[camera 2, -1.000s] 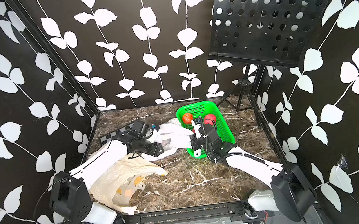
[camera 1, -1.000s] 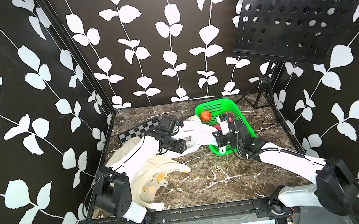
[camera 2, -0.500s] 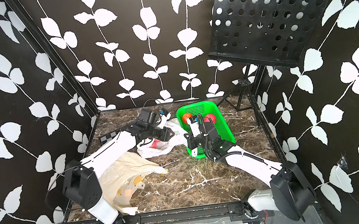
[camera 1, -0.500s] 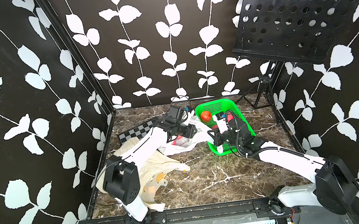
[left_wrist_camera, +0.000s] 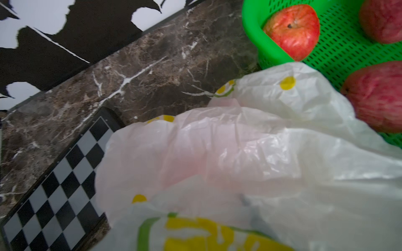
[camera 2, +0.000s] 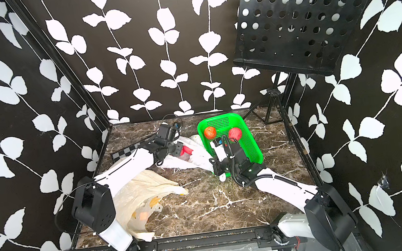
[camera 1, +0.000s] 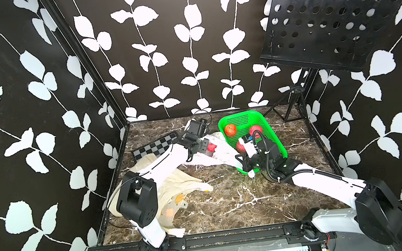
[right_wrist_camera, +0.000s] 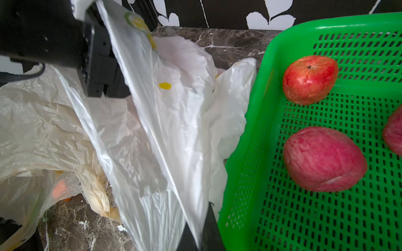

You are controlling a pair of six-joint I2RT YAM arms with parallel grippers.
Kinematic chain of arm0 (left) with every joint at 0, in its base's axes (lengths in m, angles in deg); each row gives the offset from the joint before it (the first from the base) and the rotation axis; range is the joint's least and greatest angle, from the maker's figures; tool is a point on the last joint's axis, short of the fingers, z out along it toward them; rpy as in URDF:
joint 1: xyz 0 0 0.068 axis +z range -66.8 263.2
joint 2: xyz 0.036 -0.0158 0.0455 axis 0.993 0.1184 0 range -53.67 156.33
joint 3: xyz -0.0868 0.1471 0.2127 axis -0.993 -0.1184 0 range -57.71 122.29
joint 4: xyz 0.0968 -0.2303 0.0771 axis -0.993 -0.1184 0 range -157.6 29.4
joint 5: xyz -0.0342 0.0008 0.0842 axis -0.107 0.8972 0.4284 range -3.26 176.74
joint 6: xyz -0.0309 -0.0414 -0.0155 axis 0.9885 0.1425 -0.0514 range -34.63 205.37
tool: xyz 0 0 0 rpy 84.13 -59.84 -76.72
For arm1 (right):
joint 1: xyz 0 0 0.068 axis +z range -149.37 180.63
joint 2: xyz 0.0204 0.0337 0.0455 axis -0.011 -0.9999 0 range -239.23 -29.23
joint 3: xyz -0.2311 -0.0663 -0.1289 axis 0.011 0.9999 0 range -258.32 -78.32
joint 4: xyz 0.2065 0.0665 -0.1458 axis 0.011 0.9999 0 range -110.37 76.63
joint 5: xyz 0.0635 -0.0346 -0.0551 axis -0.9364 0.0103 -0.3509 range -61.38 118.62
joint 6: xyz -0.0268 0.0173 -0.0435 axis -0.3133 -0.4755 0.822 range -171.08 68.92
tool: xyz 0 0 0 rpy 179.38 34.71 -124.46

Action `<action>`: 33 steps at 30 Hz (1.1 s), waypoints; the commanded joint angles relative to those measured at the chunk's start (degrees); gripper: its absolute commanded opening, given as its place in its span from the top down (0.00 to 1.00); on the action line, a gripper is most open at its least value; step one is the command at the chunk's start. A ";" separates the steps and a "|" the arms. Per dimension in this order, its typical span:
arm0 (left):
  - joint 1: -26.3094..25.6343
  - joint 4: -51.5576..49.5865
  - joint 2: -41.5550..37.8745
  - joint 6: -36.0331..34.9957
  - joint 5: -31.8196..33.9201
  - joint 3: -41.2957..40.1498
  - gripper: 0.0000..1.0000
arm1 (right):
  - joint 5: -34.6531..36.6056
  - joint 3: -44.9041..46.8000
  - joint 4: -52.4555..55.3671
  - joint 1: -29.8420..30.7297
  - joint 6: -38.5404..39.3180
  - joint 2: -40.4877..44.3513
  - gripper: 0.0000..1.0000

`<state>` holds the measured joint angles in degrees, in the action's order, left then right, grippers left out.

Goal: Untie the knot of a plastic bag & take out the apple
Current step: Untie the plastic bag at the center of the board.

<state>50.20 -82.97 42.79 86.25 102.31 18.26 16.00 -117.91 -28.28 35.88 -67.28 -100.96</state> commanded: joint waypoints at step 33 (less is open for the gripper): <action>0.84 10.94 -3.00 -7.52 -1.11 -12.17 0.36 | -7.71 2.03 -4.31 3.51 -4.73 -1.41 0.97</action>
<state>49.22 -70.21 39.23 80.29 98.20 4.86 9.88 -117.19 -33.04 38.94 -73.69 -104.28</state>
